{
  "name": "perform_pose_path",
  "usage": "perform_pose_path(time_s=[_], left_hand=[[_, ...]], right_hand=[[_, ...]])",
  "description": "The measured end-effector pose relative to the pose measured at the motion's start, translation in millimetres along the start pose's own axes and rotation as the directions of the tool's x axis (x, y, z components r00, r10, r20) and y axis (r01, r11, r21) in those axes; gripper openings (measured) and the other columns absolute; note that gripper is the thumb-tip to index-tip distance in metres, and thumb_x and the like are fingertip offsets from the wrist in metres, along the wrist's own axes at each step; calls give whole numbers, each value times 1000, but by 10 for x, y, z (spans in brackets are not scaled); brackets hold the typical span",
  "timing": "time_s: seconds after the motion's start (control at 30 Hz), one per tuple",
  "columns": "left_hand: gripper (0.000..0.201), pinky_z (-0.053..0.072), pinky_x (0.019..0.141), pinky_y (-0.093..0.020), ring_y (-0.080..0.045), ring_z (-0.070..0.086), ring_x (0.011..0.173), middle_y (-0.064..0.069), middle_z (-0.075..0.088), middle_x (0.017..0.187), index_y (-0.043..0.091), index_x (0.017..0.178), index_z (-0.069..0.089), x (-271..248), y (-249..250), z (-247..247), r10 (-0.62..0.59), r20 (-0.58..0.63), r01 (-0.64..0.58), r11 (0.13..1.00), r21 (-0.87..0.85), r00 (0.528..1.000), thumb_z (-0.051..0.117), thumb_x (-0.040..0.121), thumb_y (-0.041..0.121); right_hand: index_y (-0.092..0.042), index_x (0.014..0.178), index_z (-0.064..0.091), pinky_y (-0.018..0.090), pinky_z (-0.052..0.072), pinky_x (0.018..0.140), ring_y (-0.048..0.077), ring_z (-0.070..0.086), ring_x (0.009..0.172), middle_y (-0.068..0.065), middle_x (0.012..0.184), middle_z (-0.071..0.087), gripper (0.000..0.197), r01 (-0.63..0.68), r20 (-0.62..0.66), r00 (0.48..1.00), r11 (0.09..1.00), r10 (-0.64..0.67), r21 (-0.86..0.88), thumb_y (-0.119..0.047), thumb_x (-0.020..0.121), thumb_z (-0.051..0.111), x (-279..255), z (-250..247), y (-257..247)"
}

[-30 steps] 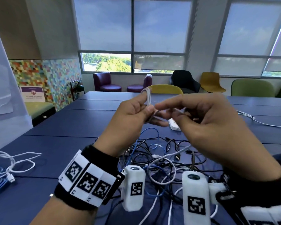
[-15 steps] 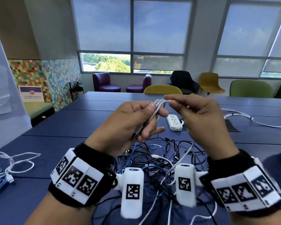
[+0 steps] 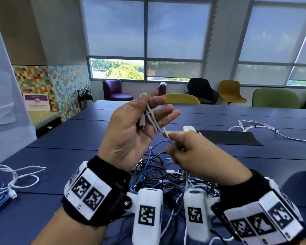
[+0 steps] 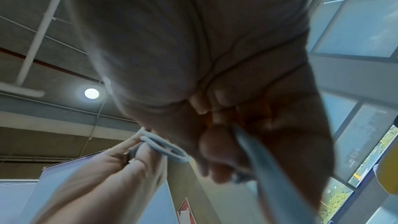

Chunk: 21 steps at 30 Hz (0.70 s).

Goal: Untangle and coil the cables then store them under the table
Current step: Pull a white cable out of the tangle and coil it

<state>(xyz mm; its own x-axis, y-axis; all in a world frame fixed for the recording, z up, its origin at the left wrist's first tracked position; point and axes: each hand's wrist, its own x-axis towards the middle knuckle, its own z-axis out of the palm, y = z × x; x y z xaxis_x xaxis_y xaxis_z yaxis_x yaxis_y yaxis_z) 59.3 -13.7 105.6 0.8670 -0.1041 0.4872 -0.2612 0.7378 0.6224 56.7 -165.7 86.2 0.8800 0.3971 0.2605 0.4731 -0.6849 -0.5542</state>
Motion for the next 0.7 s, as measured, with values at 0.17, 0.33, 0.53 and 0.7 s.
perform_pose_path(time_s=[0.17, 0.33, 0.53, 0.7], left_hand=[[35, 57, 87, -45, -34, 72, 75, -10, 72, 80, -4, 136, 36, 58, -40, -129, 122, -75, -91, 938, 334, 990, 36, 103, 9], [20, 58, 81, -35, -33, 73, 78, -13, 73, 88, 9, 122, 45, 76, -89, -228, 115, 42, -117, 792, 599, 992, 35, 104, 6], [29, 53, 84, -21, -10, 71, 89, -1, 73, 92, 6, 129, 47, 59, -197, -229, -30, 118, -67, 675, 735, 993, 42, 101, 0], [31, 57, 83, -31, -23, 72, 90, -23, 69, 103, -6, 131, 49, 11, -167, -190, -165, 141, 7, 672, 740, 976, 40, 101, 0]], right_hand=[[-20, 123, 56, 39, 59, 63, 18, 67, 51, 2, 65, 64, 24, -99, 117, 988, 995, 99, -8, -21, 99, 49, -109, 12, -108], [-20, 85, 72, 19, 34, 50, 6, 48, 50, -9, 53, 52, 20, -32, -172, 985, 994, 14, -104, -31, 95, 58, -125, -59, -169], [-20, 74, 72, 16, 29, 46, 7, 42, 45, -9, 46, 48, 19, 91, -333, 939, 996, -86, -2, -29, 90, 66, -140, -170, -124], [-22, 73, 76, 16, 41, 50, 5, 56, 53, -10, 59, 67, 10, 244, -455, 875, 961, -162, 128, -29, 80, 76, -128, -249, -91]])
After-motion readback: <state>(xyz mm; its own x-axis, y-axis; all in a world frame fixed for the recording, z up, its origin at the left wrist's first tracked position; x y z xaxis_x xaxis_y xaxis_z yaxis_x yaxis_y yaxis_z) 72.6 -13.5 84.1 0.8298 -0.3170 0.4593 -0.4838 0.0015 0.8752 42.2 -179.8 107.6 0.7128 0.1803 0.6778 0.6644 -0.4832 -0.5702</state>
